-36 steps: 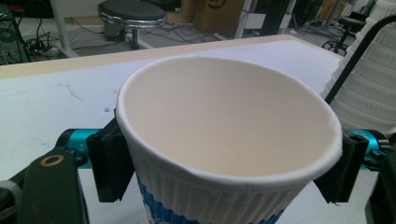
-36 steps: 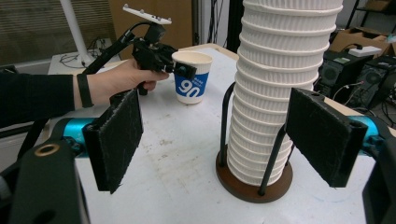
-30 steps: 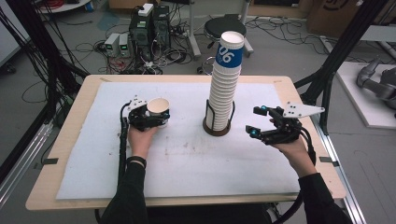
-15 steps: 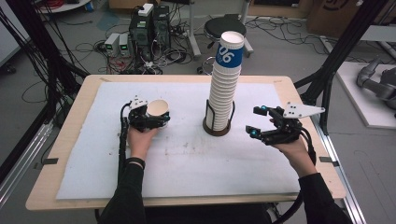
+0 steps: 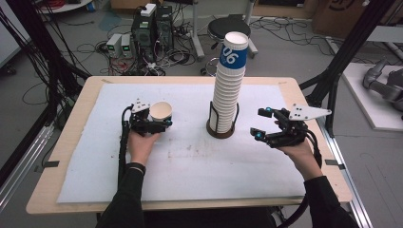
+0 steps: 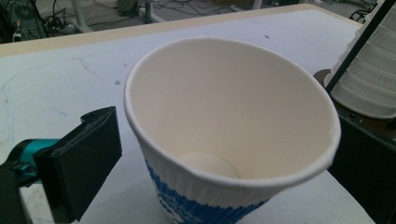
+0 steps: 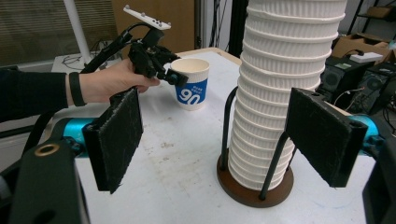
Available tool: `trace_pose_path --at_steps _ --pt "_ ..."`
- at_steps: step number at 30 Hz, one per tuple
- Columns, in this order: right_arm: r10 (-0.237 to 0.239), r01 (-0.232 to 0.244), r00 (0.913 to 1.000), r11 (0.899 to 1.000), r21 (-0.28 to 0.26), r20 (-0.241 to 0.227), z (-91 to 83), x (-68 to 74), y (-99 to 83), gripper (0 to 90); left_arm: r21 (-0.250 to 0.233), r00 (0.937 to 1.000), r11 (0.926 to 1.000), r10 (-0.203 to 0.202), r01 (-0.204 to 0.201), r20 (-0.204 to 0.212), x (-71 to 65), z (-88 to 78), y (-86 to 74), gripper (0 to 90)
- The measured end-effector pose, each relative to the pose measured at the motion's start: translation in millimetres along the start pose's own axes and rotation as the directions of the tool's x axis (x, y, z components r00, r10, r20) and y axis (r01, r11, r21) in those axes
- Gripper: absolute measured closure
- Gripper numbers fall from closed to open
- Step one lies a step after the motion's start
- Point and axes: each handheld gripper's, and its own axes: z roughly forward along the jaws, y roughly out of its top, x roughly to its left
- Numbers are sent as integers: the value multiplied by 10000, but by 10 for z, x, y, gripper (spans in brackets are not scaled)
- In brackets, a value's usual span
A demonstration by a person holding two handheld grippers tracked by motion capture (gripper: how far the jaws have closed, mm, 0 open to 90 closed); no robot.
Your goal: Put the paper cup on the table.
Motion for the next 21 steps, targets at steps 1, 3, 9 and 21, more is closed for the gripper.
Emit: trace_pose_path --at_steps 1,3,9,21 --pt "-15 15 10000 10000 21 1 -1 -1 2 195 -13 9999 10000 -84 84 70 4 -17 -2 17" --pt "2 -2 10000 10000 10 -1 -3 1 5 196 18 10000 10000 -70 70 4 -3 -56 4 17" --pt "-55 55 10000 10000 1 -7 6 -10 5 195 -29 10000 10000 -23 23 -32 -24 -200 33 17" --pt "58 -59 10000 10000 71 41 -2 -31 -2 195 -878 9980 9947 561 -534 282 -129 -582 166 17"
